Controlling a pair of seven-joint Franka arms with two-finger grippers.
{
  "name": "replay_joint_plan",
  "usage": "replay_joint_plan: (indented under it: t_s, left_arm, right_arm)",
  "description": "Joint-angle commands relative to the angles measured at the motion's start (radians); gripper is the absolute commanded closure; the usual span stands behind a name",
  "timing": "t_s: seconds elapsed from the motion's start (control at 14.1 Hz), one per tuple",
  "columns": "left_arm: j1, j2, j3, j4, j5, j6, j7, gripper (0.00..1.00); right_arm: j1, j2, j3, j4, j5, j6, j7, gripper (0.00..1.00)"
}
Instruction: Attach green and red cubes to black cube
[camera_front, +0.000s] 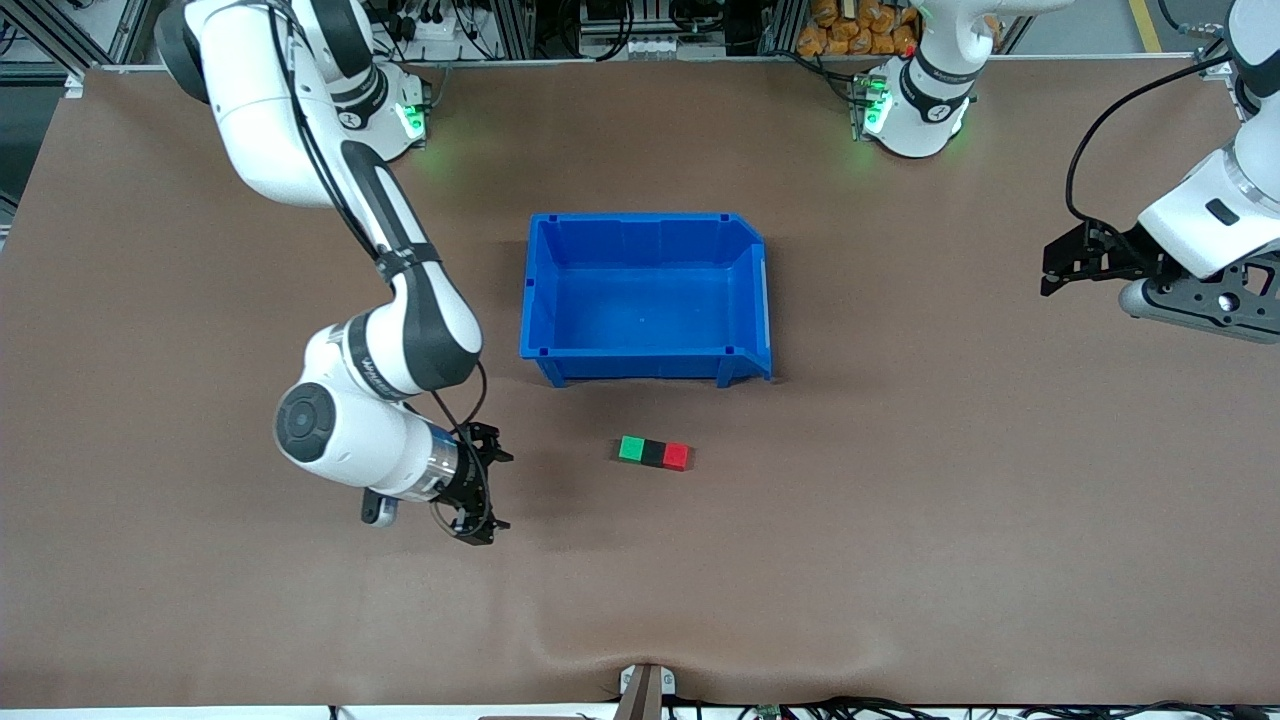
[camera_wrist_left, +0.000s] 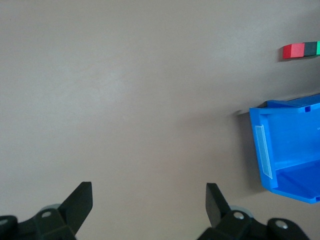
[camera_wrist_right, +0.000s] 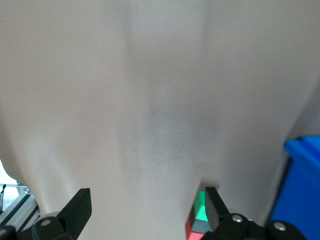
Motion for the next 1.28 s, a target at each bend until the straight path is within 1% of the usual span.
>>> replay_joint_plan:
  t_s: [0.0, 0.28, 0.36, 0.5, 0.64, 0.78, 0.85, 1.0, 1.21]
  left_arm:
    - [0.009, 0.001, 0.004, 0.014, 0.013, -0.006, 0.02, 0.0]
    - [0.023, -0.004, 0.006, 0.012, 0.013, -0.016, 0.026, 0.0]
    - [0.029, -0.006, 0.006, 0.012, 0.013, -0.02, 0.028, 0.0]
    - [0.031, -0.012, 0.006, 0.012, 0.013, -0.032, 0.028, 0.0]
    - [0.046, -0.016, 0.006, 0.015, 0.013, -0.055, 0.028, 0.0]
    - [0.052, -0.022, 0.006, 0.015, 0.011, -0.076, 0.028, 0.0]
    - [0.052, -0.033, 0.006, 0.015, 0.011, -0.088, 0.028, 0.0]
    - [0.052, -0.038, 0.006, 0.015, 0.011, -0.098, 0.026, 0.0]
    - [0.057, -0.038, 0.006, 0.015, 0.011, -0.113, 0.026, 0.0]
  right_arm:
    - [-0.052, -0.06, 0.013, -0.014, -0.012, -0.122, -0.093, 0.0]
    - [-0.101, -0.14, 0.016, -0.026, -0.021, -0.194, -0.23, 0.0]
    - [-0.113, -0.151, 0.014, -0.026, -0.041, -0.245, -0.262, 0.0]
    - [-0.132, -0.186, 0.017, -0.026, -0.12, -0.325, -0.351, 0.0]
    - [-0.142, -0.206, 0.016, -0.026, -0.138, -0.404, -0.419, 0.0]
    - [-0.161, -0.229, 0.017, -0.028, -0.139, -0.432, -0.472, 0.0]
    - [-0.164, -0.241, 0.017, -0.028, -0.162, -0.458, -0.521, 0.0]
    - [-0.176, -0.269, 0.019, -0.028, -0.235, -0.523, -0.597, 0.0]
    - [-0.224, -0.307, 0.025, -0.028, -0.23, -0.596, -0.711, 0.0]
